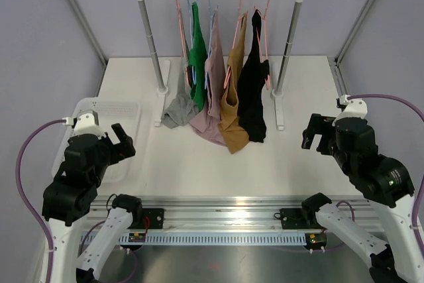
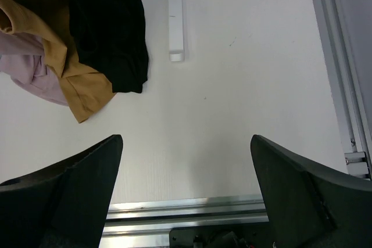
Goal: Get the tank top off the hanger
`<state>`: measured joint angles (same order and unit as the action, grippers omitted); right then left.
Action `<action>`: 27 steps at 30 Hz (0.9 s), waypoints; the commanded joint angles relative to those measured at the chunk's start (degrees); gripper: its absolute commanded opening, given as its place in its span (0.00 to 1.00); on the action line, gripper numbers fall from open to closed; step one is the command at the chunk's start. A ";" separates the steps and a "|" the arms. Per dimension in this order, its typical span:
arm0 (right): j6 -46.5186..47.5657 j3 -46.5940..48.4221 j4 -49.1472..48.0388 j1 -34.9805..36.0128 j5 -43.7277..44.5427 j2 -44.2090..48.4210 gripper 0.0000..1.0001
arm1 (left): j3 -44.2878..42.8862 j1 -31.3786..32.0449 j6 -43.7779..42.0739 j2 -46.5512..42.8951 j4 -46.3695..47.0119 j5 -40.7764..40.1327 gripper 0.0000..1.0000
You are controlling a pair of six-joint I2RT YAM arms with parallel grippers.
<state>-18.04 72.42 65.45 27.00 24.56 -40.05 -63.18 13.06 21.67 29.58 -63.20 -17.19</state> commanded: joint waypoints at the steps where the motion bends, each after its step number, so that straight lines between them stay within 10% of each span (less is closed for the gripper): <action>1: 0.02 2.02 -1.55 0.42 0.59 -1.25 1.00 | -0.28 0.21 1.00 -0.23 3.34 1.11 0.99; 18: 5.03 34.87 -13.86 0.42 -11.89 -28.31 0.99 | 1.39 0.21 -1.89 -1.02 5.37 8.40 0.99; 27: 11.80 54.30 -12.63 0.33 -7.86 -50.02 0.75 | 2.27 0.21 -2.34 -1.63 5.01 9.28 0.99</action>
<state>-10.28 121.69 53.06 27.03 14.24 -87.00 -61.21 13.06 20.58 28.84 -60.07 -9.67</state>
